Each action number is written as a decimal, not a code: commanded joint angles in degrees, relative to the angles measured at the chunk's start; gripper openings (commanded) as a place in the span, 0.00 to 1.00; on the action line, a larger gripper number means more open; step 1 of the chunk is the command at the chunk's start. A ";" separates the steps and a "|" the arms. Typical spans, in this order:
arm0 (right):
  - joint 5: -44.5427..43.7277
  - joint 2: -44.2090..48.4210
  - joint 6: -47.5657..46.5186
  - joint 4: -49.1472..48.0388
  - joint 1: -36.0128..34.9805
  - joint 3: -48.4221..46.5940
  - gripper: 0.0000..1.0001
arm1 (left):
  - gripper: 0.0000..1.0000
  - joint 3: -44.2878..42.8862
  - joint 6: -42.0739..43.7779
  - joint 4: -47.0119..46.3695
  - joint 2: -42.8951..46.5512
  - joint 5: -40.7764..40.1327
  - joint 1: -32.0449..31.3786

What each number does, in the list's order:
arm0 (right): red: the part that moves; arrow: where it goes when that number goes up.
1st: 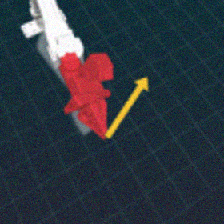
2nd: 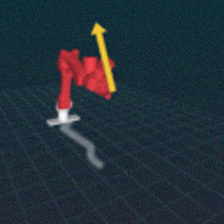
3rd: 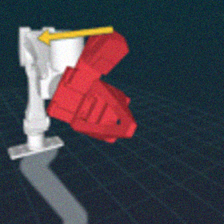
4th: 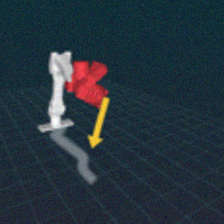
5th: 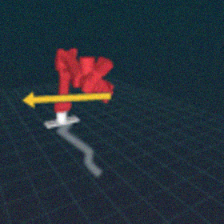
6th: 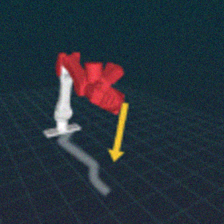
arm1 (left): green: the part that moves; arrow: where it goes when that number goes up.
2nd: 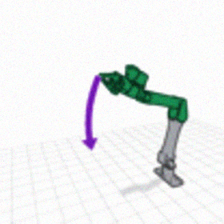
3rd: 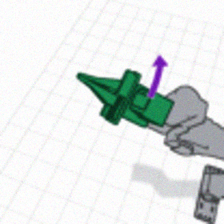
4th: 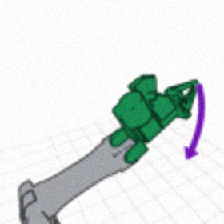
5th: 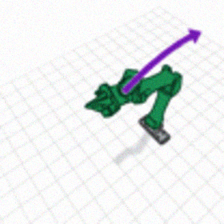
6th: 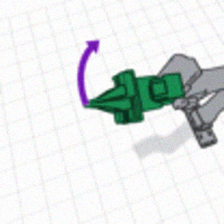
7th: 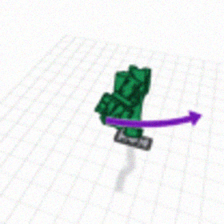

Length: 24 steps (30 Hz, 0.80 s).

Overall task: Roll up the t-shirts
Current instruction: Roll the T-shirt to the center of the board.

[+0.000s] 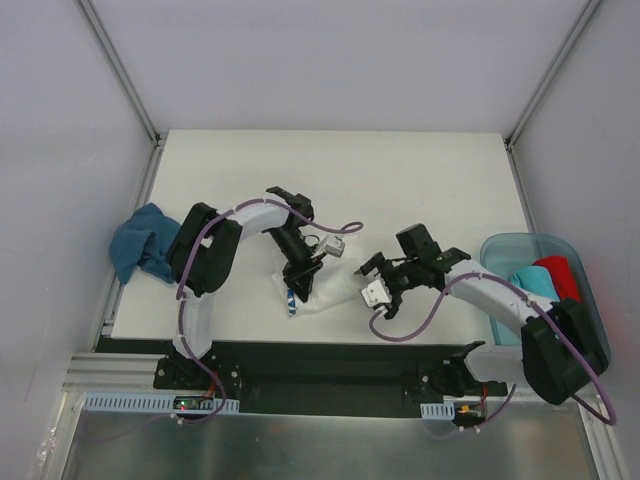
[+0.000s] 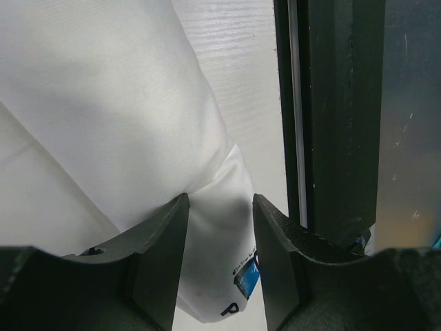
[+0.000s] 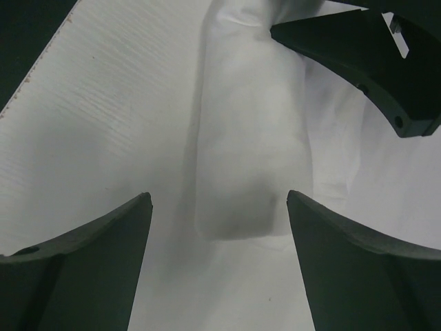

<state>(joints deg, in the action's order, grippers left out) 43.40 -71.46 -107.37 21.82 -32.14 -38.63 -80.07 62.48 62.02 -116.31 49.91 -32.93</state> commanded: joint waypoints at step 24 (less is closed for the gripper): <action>-12.62 -24.86 -16.46 -3.47 -3.19 -7.15 0.39 | 0.43 -2.19 -2.70 1.36 -2.52 -0.69 3.39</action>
<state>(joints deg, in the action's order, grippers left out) 39.86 -91.79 -114.91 12.53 -34.06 -46.02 -82.08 61.41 65.78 -118.83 50.98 -31.05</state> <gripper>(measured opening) 0.467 0.415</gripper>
